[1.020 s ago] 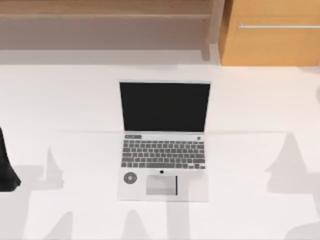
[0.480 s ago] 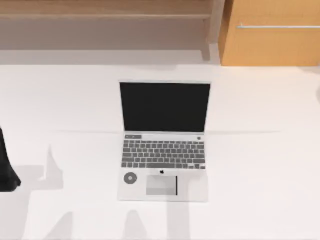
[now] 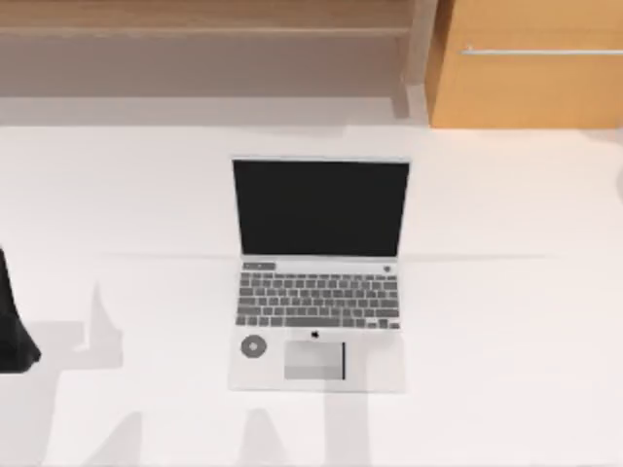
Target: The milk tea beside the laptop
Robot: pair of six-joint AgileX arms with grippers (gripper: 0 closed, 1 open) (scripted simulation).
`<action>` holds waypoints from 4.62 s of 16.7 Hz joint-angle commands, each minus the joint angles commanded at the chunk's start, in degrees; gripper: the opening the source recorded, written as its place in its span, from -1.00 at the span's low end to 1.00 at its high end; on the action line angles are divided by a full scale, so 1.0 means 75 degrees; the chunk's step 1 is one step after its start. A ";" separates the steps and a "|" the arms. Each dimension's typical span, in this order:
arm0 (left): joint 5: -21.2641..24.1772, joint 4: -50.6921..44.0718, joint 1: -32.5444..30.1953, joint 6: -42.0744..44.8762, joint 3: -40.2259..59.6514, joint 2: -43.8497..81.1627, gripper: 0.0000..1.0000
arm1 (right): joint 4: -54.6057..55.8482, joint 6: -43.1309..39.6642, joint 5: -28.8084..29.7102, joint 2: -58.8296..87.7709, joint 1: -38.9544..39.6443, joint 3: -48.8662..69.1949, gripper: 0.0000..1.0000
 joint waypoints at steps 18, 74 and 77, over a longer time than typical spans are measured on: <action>0.0000 0.0000 0.0000 0.0000 0.0000 0.0000 1.00 | -0.1638 -0.0012 0.0924 0.0483 0.0915 0.2121 0.25; 0.0000 0.0000 0.0000 0.0000 0.0000 0.0000 1.00 | -0.0312 -0.0204 0.6377 -0.1657 0.7030 0.0953 -1.00; 0.0000 0.0000 0.0000 0.0000 0.0000 0.0000 1.00 | -0.0425 -0.0224 0.7194 -0.1844 0.7609 0.0640 -1.00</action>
